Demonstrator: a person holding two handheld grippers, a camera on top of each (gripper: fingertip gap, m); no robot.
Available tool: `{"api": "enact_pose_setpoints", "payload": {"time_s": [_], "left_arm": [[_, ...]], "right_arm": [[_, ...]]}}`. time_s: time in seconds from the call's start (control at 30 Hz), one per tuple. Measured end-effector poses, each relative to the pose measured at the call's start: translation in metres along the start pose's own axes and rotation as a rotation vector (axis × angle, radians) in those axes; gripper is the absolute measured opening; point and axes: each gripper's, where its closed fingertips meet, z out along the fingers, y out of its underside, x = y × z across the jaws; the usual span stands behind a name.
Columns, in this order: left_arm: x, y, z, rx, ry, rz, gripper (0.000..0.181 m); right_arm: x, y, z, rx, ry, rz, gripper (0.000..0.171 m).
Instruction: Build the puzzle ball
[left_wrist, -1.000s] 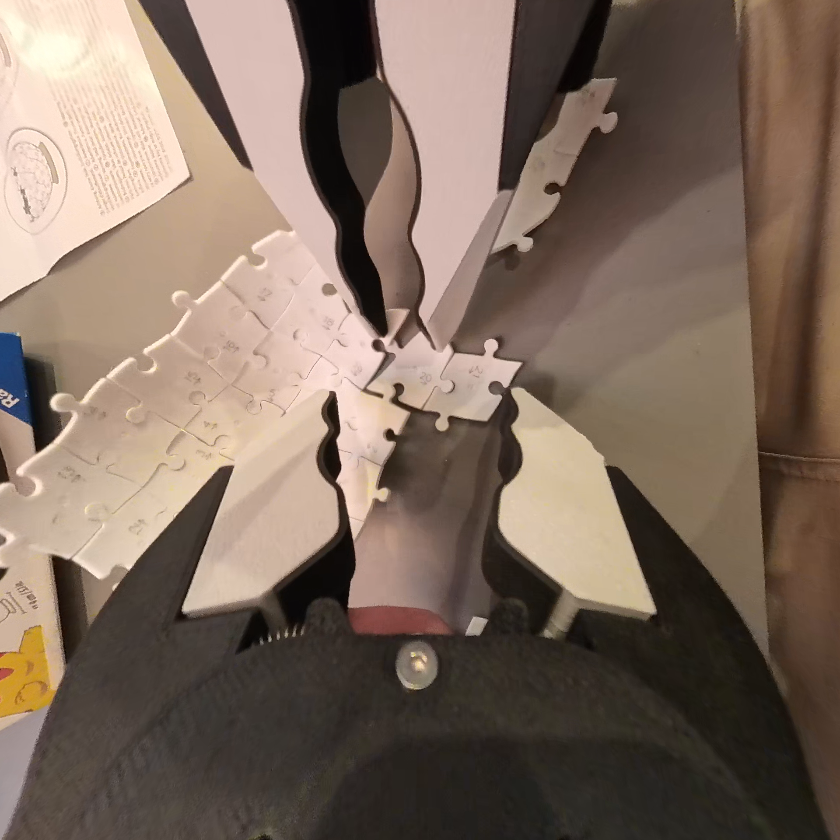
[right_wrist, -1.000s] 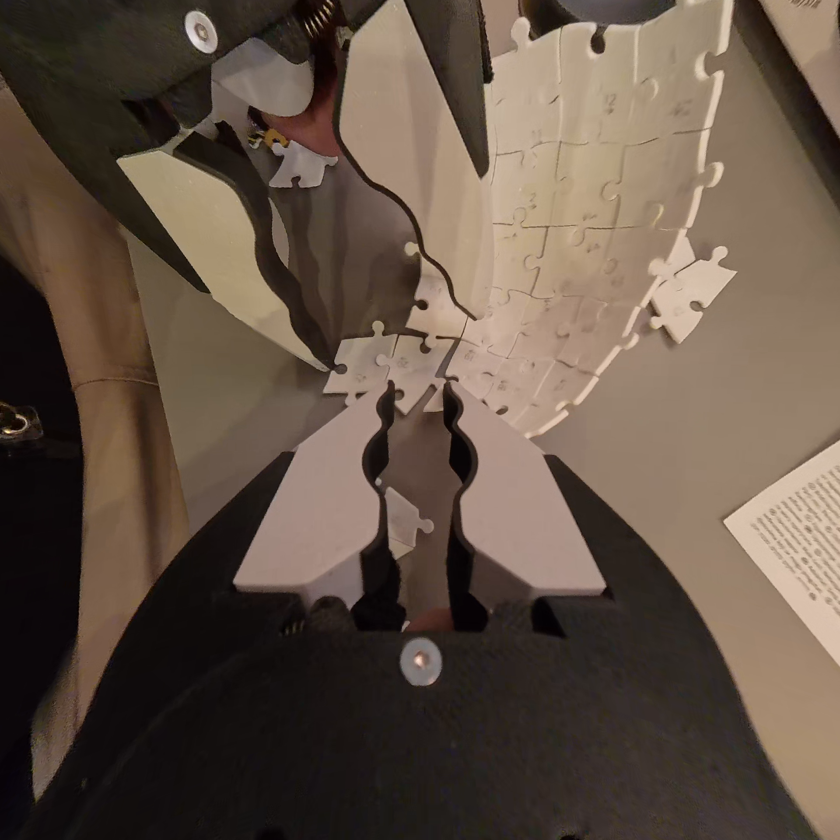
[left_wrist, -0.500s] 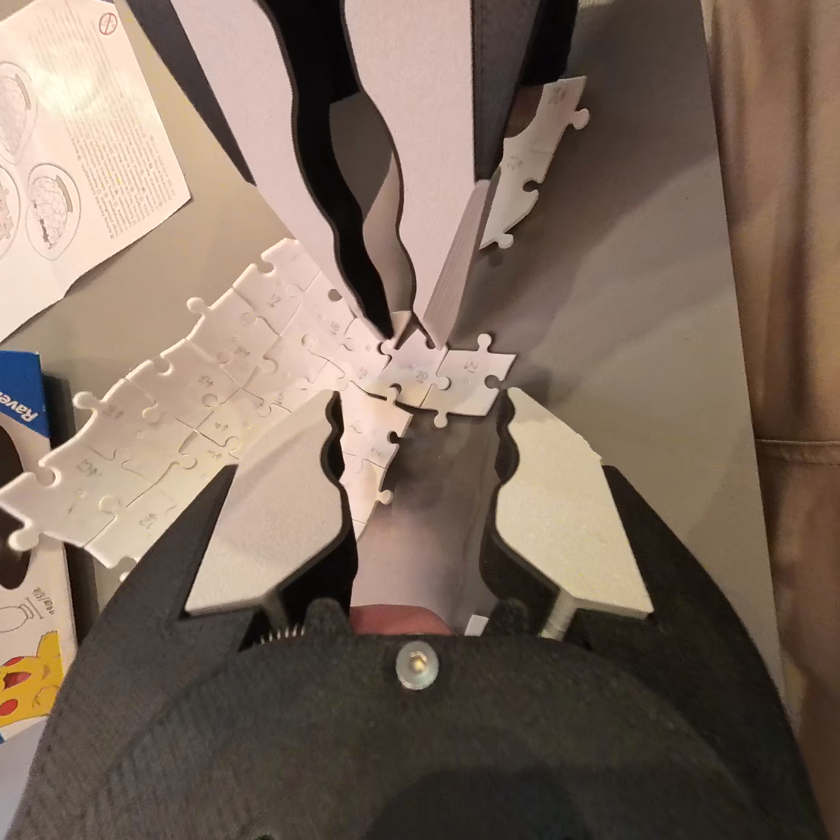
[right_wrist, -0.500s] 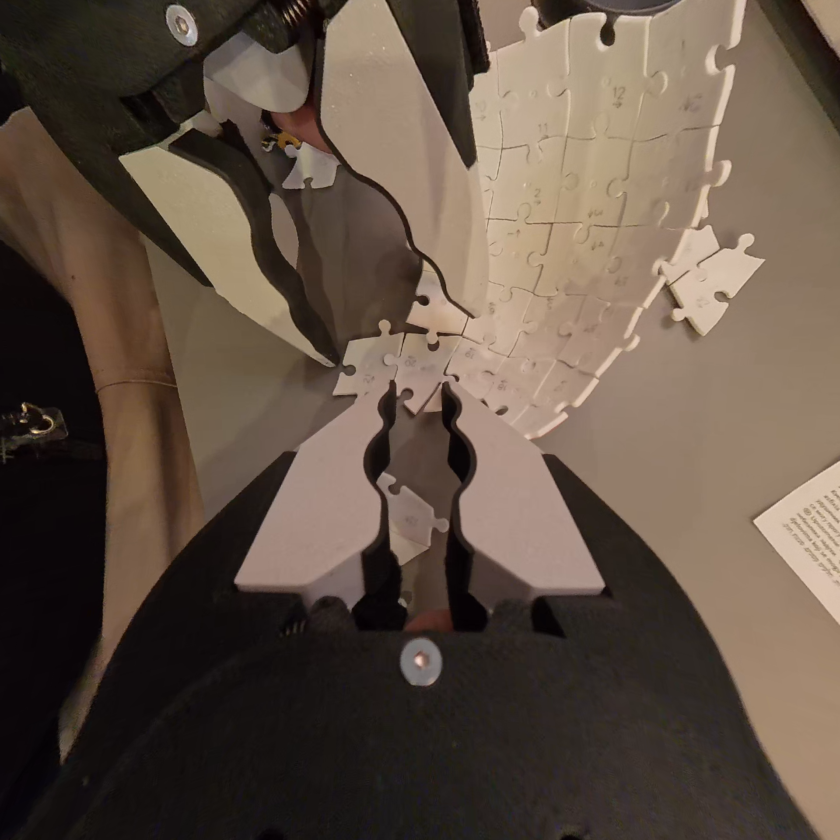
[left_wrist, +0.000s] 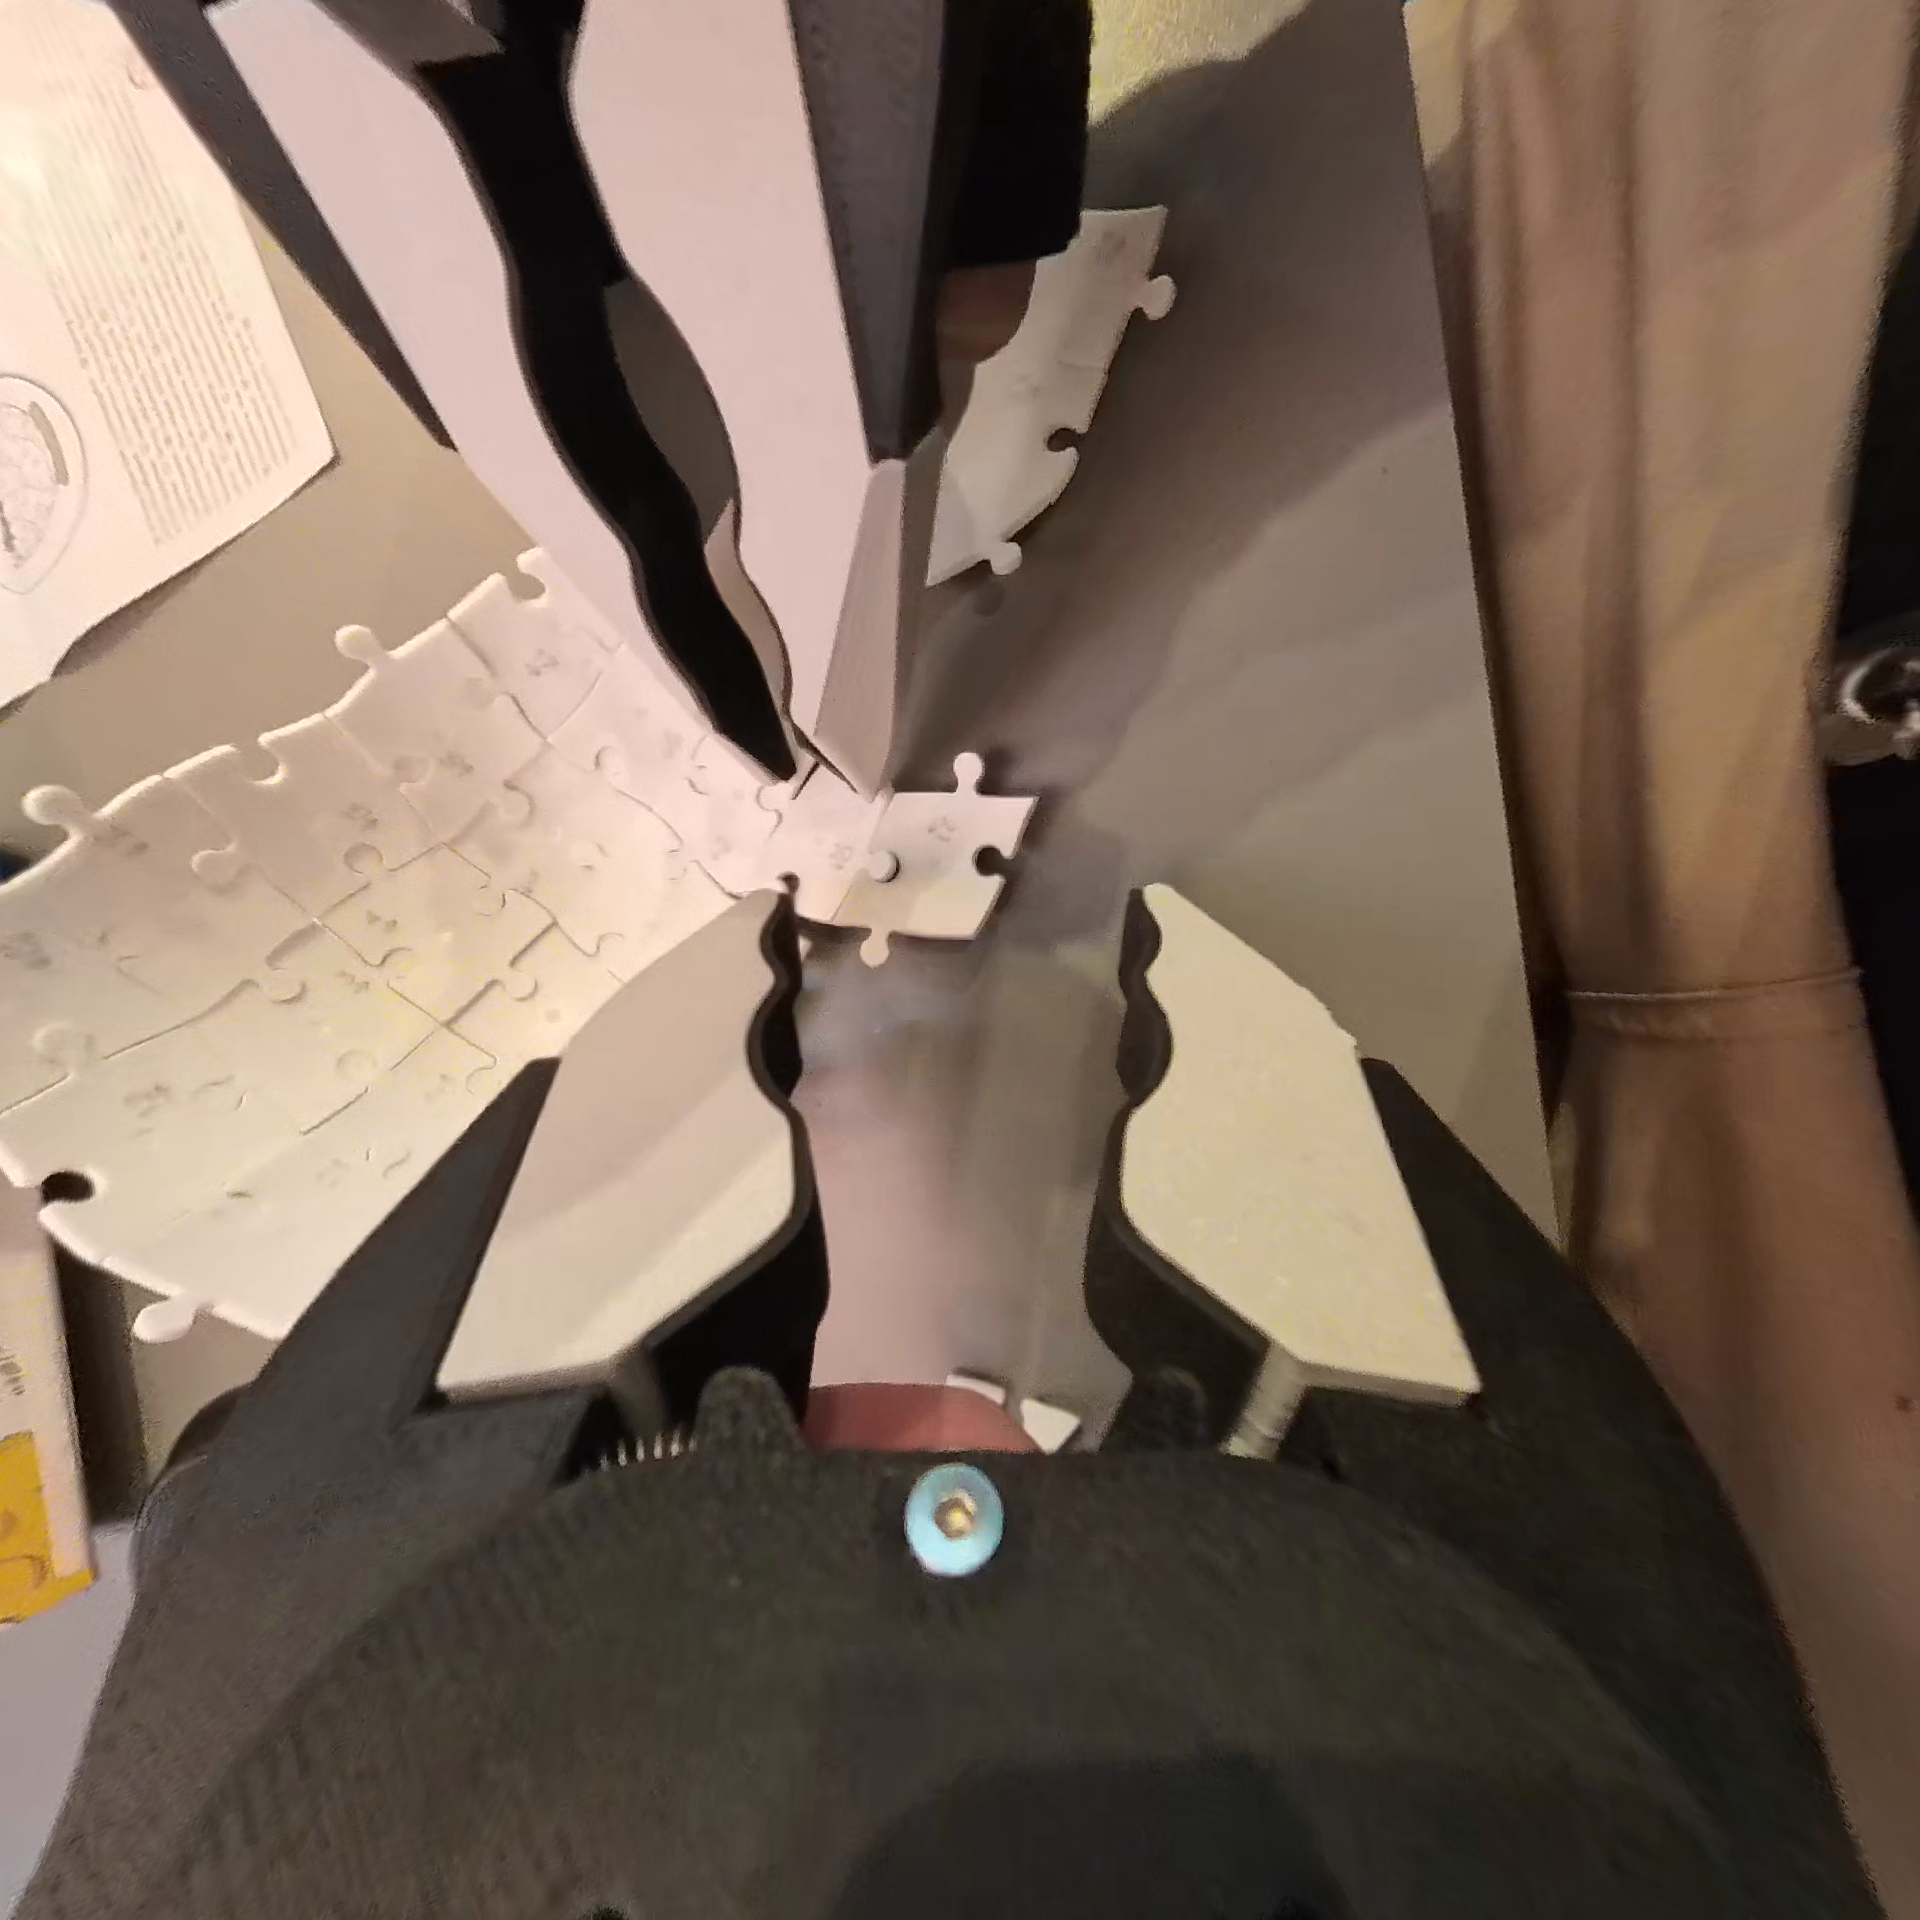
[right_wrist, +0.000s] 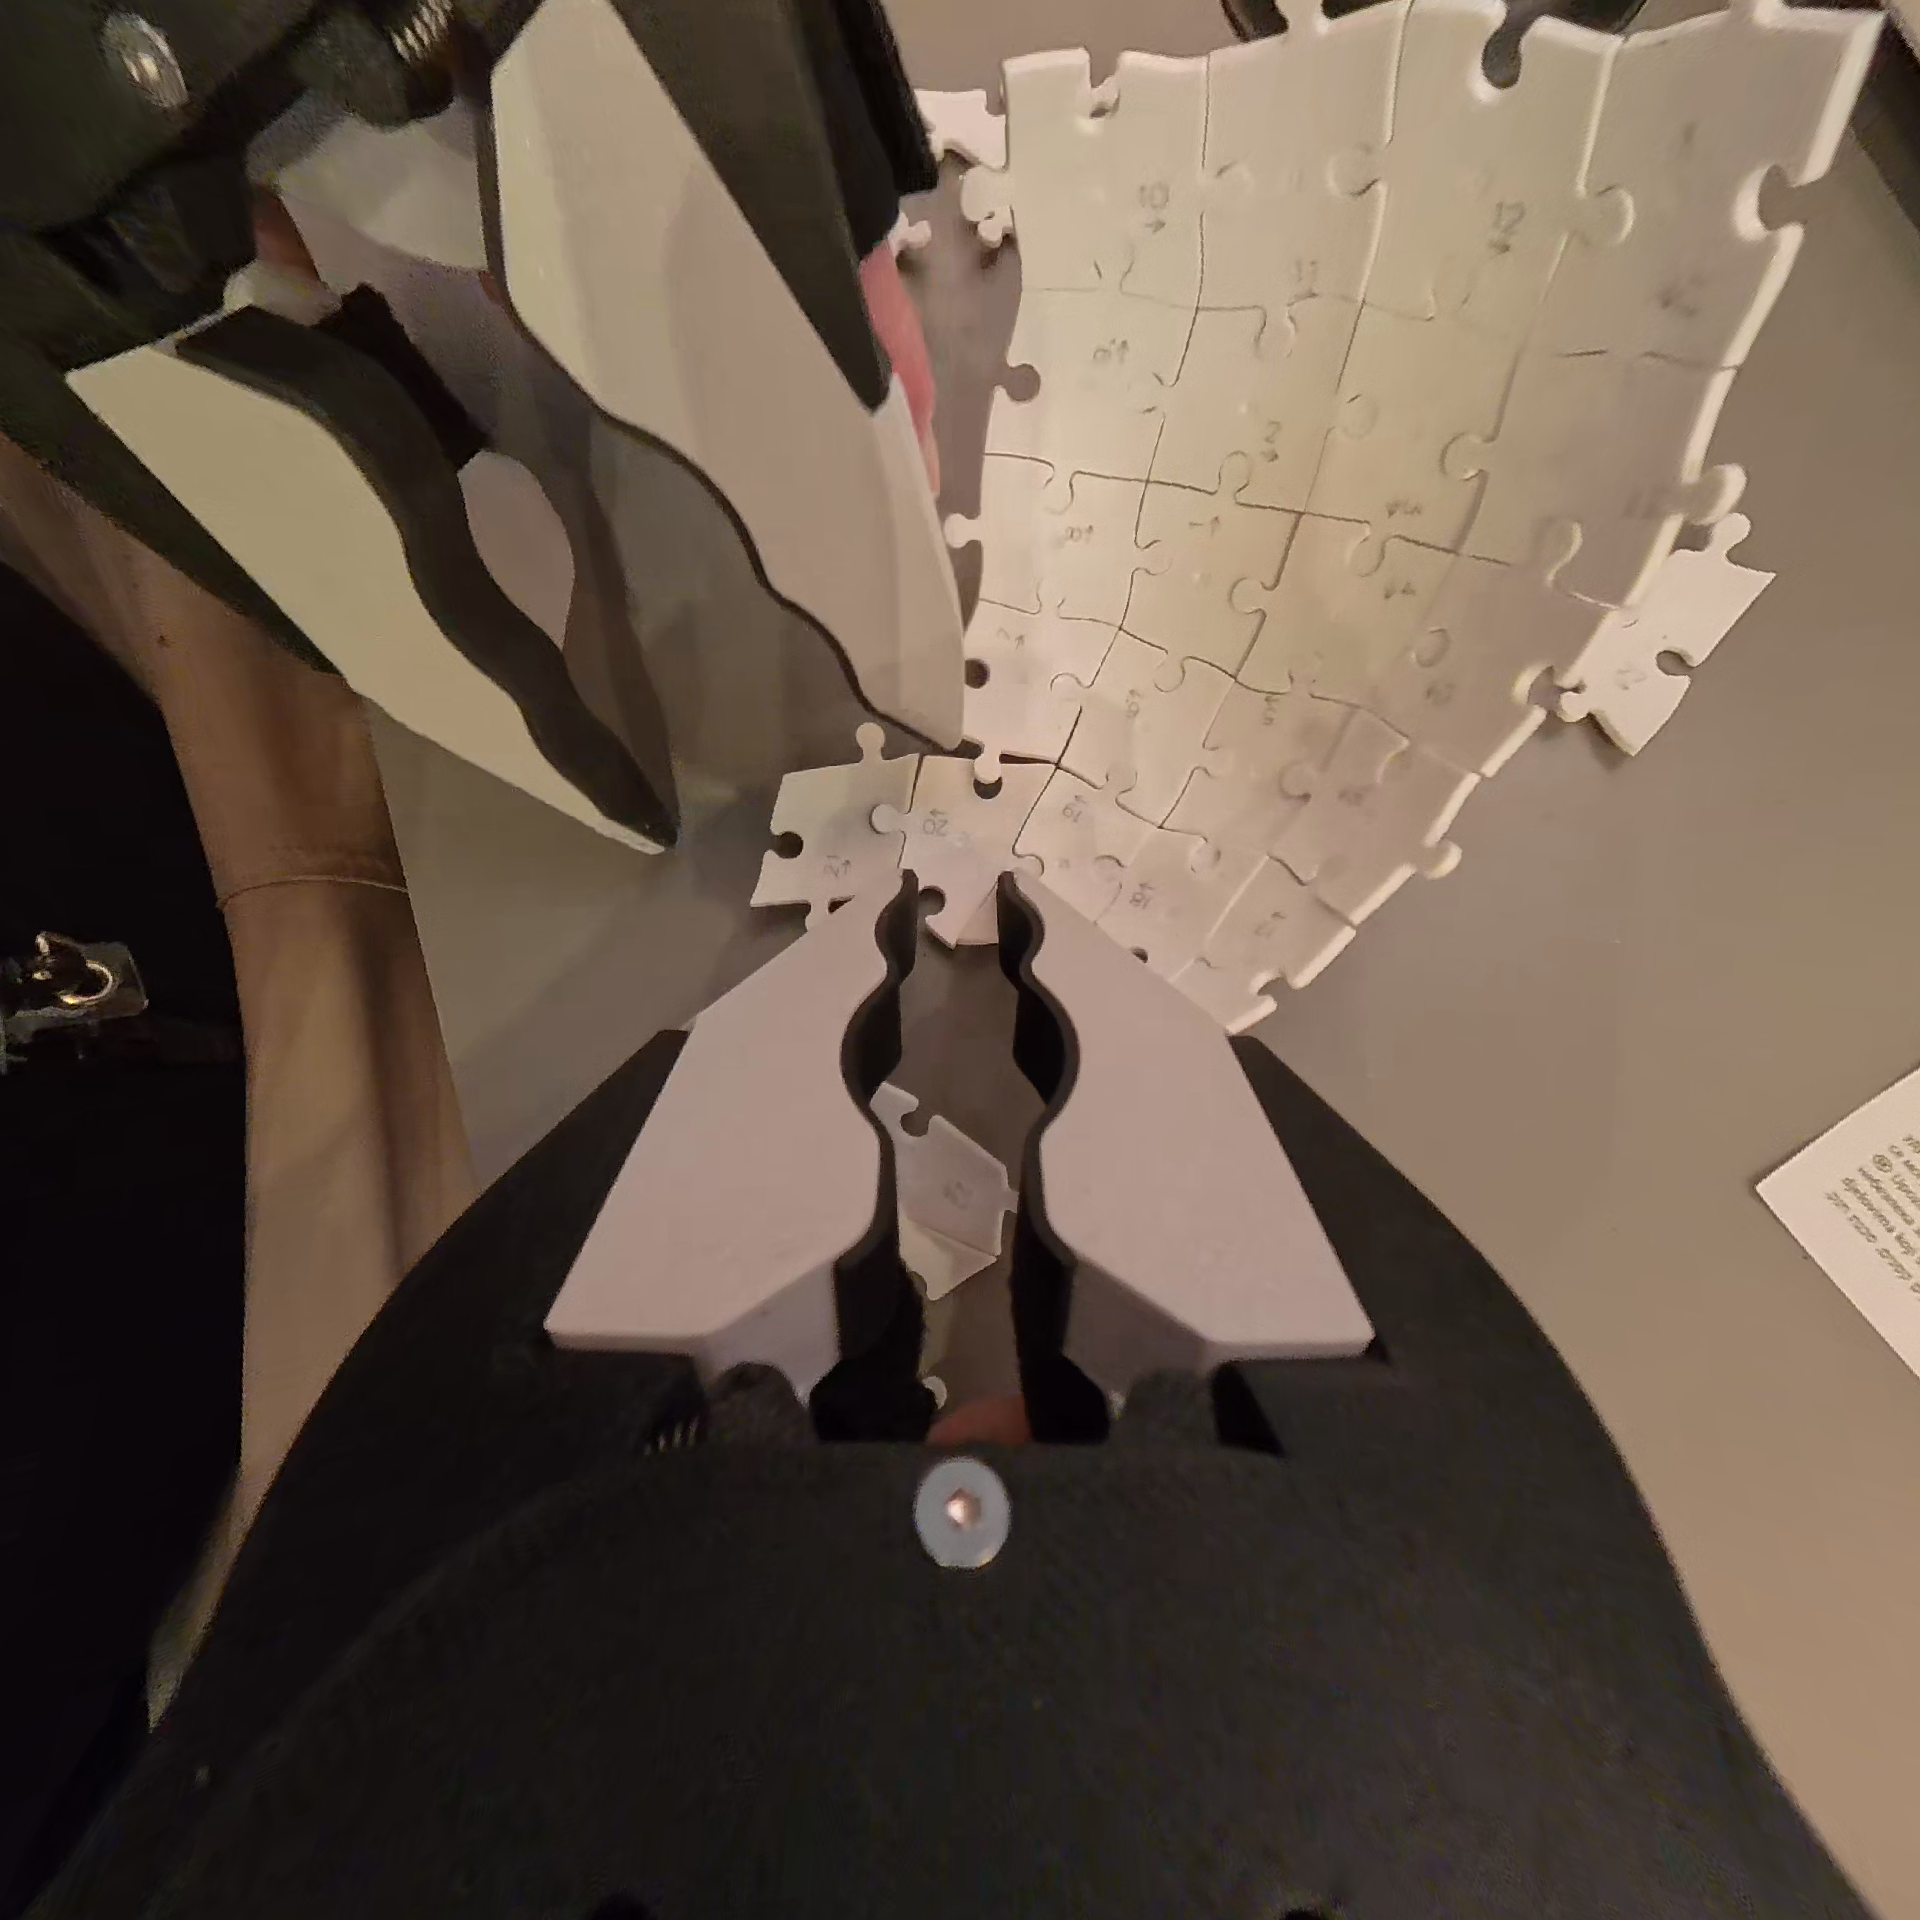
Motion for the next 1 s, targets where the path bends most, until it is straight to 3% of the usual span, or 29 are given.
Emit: {"api": "enact_pose_setpoints", "payload": {"time_s": [0.5, 1.0], "left_arm": [[0.0003, -0.0003, 0.0073, -0.028, 0.047, -0.199, 0.068], [0.0016, -0.0035, 0.0095, -0.031, 0.057, -0.217, 0.071]], "right_arm": [[-0.0013, 0.0005, -0.0003, -0.001, -0.003, -0.006, 0.014], [0.0011, 0.0015, -0.0011, 0.011, -0.011, 0.032, 0.012]]}}
